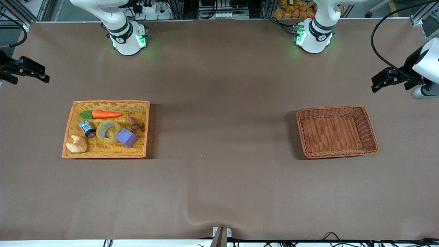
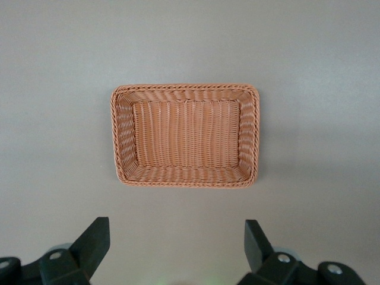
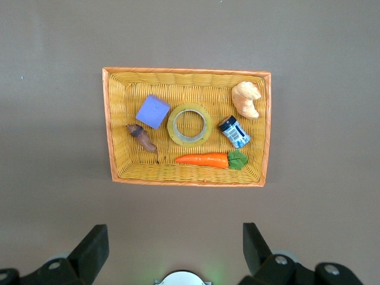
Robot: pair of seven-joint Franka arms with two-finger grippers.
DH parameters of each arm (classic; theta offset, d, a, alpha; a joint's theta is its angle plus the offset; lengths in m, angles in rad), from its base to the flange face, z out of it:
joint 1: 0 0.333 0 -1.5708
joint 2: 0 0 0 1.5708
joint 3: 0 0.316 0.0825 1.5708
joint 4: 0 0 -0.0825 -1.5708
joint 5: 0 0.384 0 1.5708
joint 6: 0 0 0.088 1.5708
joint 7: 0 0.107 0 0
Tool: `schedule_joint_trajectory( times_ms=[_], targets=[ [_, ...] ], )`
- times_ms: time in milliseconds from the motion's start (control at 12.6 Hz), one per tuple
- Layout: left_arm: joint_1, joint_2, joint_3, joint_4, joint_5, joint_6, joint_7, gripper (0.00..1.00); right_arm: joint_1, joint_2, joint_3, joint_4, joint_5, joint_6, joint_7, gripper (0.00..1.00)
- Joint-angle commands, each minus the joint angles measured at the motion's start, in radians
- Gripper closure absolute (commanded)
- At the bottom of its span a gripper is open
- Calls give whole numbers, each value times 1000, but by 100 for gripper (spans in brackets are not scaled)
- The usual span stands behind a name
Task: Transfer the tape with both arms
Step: 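Move the right gripper from rest toward the yellow tray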
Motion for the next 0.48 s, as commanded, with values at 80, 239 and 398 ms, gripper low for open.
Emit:
schedule_joint_trajectory(
  times_ms=[80,239,398],
  targets=[
    [-7,-17,10,16,-10,-44,12,0,-11,-1,12,7,14,-8,11,0],
    [-22,-4,12,42,-15,-63,7,0,-11,-1,12,7,14,-8,13,0],
    [-16,2,10,42,-7,-61,14,0,-11,-1,14,6,14,-8,13,0]
  ],
)
